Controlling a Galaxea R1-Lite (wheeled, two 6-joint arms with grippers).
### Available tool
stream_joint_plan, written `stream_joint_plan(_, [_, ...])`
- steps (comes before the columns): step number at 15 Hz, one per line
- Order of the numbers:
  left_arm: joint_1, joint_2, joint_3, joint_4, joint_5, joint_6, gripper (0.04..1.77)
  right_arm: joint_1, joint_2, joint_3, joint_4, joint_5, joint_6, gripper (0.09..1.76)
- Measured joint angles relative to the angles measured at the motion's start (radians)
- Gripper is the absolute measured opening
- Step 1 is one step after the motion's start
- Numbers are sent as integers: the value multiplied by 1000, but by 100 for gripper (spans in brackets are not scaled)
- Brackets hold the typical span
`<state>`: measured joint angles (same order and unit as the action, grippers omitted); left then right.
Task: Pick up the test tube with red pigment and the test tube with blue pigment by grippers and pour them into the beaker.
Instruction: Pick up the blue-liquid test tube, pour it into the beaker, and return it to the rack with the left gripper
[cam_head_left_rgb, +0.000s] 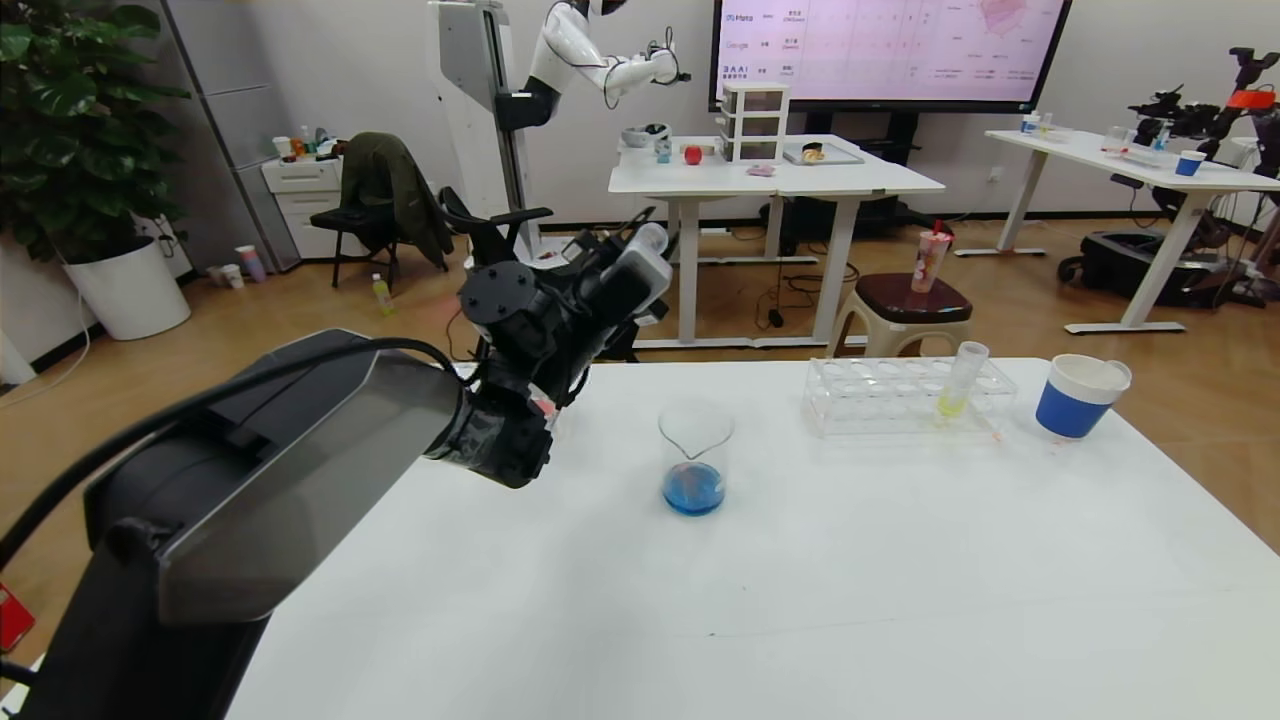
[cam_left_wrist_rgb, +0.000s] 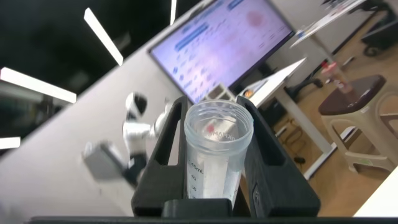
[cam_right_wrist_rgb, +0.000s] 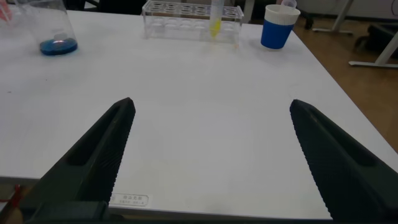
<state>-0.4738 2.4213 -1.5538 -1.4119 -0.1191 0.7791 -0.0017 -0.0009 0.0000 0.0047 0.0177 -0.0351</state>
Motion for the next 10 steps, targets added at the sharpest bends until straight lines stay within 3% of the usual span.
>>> stream_joint_plan(2, [-20, -26, 3, 95, 257, -150, 53, 0, 0, 0, 0, 0, 0, 174])
stream_joint_plan(3, [-27, -41, 3, 167, 358, -251, 53, 0, 0, 0, 0, 0, 0, 174])
stream_joint_plan(5, [-39, -66, 4, 316, 491, -423, 53, 0, 0, 0, 0, 0, 0, 174])
stream_joint_plan(8, [-49, -118, 40, 558, 553, -674, 53, 0, 0, 0, 0, 0, 0, 174])
stream_joint_plan(10, [-65, -154, 71, 634, 563, -816, 53, 0, 0, 0, 0, 0, 0, 174])
